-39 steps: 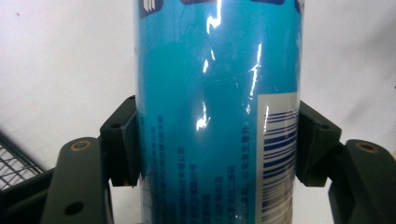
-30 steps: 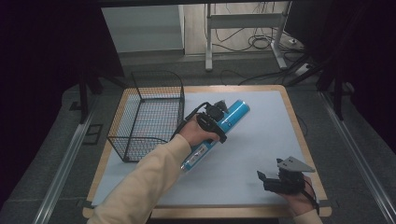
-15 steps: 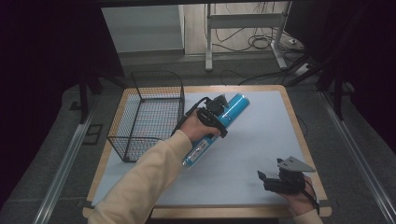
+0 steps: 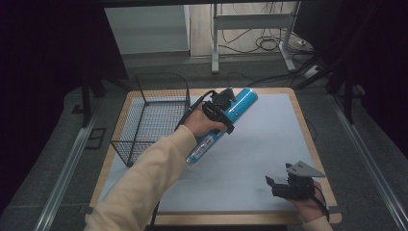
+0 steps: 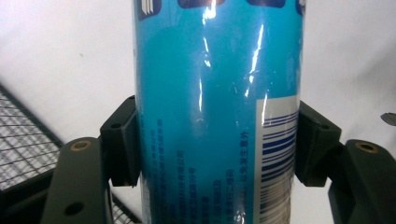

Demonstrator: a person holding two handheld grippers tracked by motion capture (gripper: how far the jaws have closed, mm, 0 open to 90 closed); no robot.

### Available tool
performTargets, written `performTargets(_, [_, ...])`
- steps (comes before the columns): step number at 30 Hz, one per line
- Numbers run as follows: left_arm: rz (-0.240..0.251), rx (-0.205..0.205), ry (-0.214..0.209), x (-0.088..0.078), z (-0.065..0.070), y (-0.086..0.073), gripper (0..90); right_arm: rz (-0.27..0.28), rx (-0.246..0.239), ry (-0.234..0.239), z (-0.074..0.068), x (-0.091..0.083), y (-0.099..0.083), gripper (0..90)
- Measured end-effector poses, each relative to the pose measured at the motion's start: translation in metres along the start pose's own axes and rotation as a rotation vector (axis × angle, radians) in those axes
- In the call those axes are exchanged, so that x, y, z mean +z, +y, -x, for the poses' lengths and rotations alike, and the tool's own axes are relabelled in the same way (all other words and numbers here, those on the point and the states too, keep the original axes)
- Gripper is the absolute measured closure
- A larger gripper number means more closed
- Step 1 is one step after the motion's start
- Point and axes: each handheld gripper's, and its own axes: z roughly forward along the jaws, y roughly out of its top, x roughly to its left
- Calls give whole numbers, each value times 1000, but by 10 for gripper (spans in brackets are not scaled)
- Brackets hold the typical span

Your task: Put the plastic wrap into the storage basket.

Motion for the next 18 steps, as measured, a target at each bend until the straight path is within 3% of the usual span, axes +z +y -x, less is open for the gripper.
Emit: performTargets(18, [20,-1,37,-23,-15,25,314,-1,10,-1,1,0,0,132])
